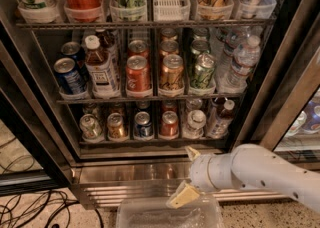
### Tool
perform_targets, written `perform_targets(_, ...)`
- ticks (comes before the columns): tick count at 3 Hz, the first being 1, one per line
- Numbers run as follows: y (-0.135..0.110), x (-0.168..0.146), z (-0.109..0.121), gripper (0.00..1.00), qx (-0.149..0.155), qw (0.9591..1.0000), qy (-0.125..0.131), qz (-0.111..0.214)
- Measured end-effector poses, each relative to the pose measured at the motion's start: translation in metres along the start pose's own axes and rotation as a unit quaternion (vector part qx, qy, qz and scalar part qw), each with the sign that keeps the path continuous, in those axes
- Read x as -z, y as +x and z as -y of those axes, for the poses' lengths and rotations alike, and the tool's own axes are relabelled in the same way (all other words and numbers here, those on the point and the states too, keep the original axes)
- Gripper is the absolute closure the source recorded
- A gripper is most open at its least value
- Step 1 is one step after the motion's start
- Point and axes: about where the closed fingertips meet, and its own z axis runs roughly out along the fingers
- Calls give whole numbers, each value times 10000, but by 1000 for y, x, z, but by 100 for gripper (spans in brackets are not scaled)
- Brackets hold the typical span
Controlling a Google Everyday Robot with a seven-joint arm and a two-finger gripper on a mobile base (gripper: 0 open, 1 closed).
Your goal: Pick pepsi can from bottom shelf of fridge
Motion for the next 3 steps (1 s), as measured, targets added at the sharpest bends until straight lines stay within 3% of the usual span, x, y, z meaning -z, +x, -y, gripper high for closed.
perform_targets(1, -21, -19, -2, 0, -369, 9967, 425, 585)
perform_targets(3, -56, -37, 6, 0, -816, 9818, 1184, 1243)
